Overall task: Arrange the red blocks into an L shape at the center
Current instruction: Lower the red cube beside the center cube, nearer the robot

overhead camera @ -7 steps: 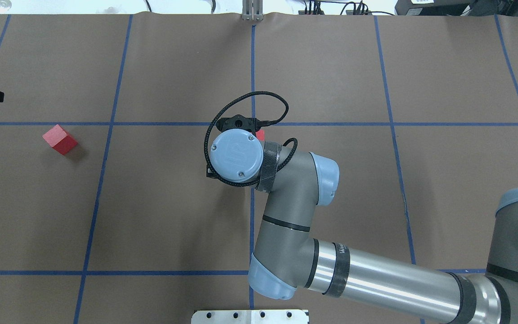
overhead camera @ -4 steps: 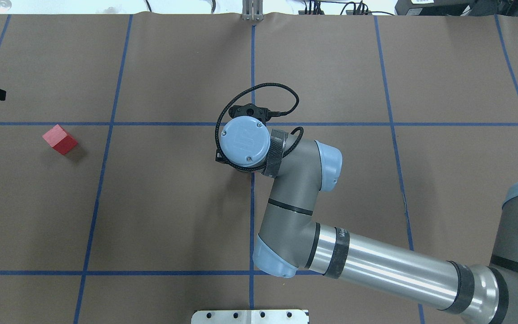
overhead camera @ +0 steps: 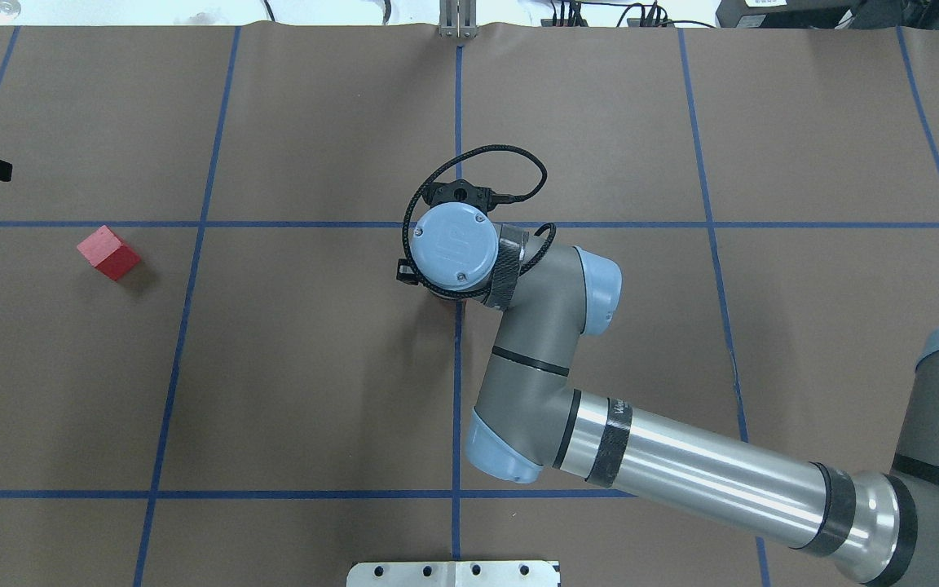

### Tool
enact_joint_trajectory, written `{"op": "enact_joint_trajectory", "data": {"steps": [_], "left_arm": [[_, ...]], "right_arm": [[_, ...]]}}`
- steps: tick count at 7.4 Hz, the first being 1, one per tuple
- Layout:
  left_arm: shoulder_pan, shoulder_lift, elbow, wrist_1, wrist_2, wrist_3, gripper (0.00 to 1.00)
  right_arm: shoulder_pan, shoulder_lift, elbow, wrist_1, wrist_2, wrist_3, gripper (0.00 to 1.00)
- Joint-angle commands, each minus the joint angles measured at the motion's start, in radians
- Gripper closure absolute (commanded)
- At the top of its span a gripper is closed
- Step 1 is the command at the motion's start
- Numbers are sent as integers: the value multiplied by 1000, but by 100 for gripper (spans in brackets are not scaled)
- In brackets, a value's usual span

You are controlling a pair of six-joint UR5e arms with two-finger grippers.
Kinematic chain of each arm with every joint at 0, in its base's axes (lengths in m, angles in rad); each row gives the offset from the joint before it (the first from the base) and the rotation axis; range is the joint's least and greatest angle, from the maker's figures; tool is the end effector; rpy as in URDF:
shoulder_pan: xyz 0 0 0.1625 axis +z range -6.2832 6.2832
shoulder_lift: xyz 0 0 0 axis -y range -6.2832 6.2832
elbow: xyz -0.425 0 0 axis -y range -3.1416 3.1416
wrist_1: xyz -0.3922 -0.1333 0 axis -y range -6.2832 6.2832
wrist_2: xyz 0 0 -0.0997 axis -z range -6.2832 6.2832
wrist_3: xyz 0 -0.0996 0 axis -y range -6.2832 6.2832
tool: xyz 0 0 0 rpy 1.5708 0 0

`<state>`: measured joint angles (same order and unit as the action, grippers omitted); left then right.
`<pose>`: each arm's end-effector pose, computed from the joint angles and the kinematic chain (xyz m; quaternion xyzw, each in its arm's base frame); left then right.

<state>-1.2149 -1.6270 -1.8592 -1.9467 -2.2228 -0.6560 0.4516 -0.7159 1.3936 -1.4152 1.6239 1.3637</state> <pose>0.1129 -0.5130 0.4480 0.1469 0.4240 -0.0209 0.8934 -0.6341 -0.4498 0.1886 0.1079 -0.3907 0.1008 0.9086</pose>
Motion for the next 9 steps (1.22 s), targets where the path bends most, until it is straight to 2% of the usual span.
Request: {"op": "enact_joint_trajectory", "data": {"steps": [1, 7, 8, 9], "left_arm": [[0, -1, 2, 0, 0, -1, 1], [2, -4, 2, 0, 0, -1, 1], [2, -5, 2, 0, 0, -1, 1], [0, -5, 2, 0, 0, -1, 1]], "right_arm": [[2, -7, -2, 1, 1, -8, 100], [2, -11, -2, 1, 1, -26, 100], [2, -11, -2, 2, 1, -26, 86], [2, -13, -2, 2, 1, -26, 63]]}}
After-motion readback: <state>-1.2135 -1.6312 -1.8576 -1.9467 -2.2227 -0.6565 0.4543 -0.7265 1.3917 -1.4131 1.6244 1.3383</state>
